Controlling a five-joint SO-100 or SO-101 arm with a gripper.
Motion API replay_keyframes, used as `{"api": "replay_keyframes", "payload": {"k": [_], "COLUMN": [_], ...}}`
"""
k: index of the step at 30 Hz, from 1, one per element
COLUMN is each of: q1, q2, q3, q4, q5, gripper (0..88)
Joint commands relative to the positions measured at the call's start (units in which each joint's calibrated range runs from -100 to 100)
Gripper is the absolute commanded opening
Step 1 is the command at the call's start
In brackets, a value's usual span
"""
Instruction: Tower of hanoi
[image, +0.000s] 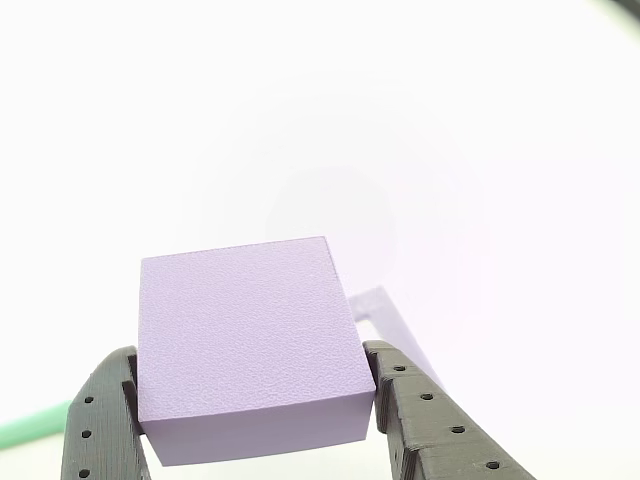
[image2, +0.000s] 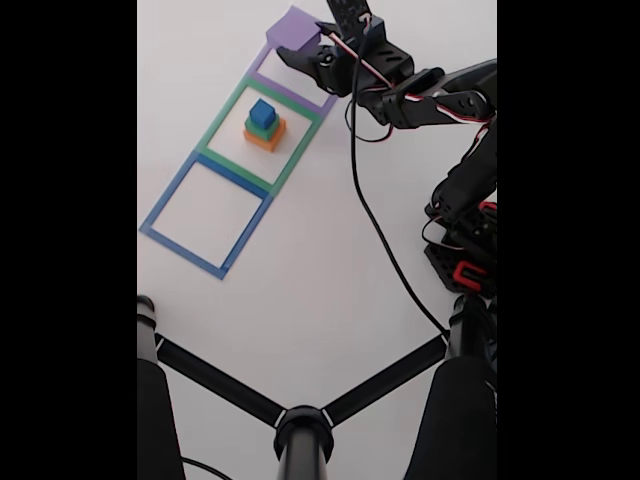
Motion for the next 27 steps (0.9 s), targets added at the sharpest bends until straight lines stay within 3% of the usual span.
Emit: {"api": "replay_keyframes", "payload": {"k": [1, 11, 22, 27], "q1": [0.68, -2.14, -9.16, -14.04], "q2": [-10.2, -17.65, -18.93, -21.01], "q3": [-13.26, -46.79, -83.78, -91.41], "q4": [22.77, 71.33, 111.8, 120.95], "q5": [0.0, 0.0, 0.0, 0.0], "gripper": [13.7, 13.1, 12.4, 12.1]}}
